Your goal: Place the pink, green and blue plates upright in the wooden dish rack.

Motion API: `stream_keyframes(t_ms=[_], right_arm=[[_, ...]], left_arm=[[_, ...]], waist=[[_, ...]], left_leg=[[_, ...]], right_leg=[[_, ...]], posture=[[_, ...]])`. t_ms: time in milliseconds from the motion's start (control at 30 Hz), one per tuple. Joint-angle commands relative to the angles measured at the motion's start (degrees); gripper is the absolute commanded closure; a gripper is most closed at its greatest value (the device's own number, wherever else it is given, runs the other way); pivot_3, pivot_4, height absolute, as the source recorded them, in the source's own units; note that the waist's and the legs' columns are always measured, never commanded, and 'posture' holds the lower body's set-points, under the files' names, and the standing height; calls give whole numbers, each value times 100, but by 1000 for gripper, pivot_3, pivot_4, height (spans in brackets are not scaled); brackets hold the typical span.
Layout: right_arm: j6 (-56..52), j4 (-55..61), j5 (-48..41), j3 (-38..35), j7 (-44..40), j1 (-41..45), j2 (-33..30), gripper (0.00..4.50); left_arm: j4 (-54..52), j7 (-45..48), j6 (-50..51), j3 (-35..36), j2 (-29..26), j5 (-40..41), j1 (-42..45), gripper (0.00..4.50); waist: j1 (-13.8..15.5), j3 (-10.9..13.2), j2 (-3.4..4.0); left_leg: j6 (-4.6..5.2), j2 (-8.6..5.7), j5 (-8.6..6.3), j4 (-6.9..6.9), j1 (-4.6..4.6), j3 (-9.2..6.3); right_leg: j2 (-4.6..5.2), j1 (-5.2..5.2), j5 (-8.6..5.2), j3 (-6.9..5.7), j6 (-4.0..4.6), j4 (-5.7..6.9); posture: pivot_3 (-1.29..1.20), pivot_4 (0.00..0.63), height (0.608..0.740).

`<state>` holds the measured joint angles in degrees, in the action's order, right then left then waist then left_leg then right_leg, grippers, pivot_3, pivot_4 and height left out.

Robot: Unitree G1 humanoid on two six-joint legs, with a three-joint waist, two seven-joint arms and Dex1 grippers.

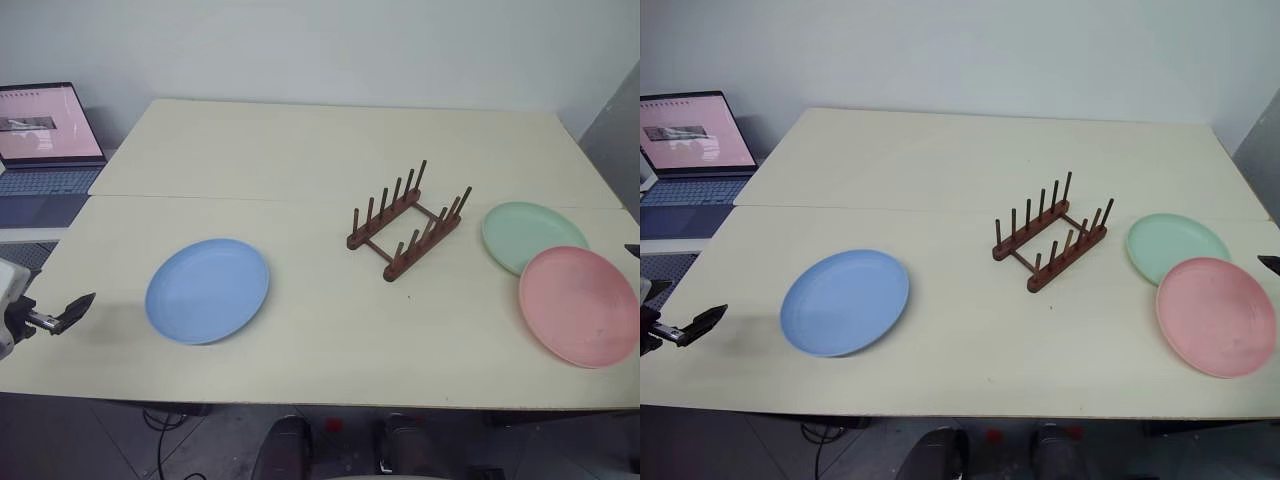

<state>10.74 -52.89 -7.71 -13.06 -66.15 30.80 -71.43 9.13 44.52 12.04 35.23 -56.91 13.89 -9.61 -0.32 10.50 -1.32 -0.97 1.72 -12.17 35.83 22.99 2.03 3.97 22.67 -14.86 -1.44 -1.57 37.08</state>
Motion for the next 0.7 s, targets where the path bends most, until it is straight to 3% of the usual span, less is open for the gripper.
stream_keyframes(t_ms=[33, 467, 700], right_arm=[[-70, 167, -20, -57, -16, 97, -92, 0], [-127, 192, -33, -46, -8, 102, -33, 0], [-85, 144, -34, -47, -14, 117, -29, 0]], left_arm=[[-25, 117, -50, 243, 42, 166, 9, 14], [500, 330, -968, 341, 104, 208, 5, 14], [651, 502, -909, 363, 89, 424, 66, 14]], waist=[[0, 0, 0], [-1, 0, 0], [-9, 0, -1]], left_leg=[[0, 0, 0, 0, 0, 1], [1, 2, 0, 0, 0, 29], [3, 4, -1, 0, 1, 64]], right_leg=[[0, 0, 0, 1, 0, 0], [-7, 20, 4, 31, -4, 11], [-16, 46, 7, 62, -8, 27]], posture=[[0, 150, 740], [0, 150, 740], [0, 150, 740]])
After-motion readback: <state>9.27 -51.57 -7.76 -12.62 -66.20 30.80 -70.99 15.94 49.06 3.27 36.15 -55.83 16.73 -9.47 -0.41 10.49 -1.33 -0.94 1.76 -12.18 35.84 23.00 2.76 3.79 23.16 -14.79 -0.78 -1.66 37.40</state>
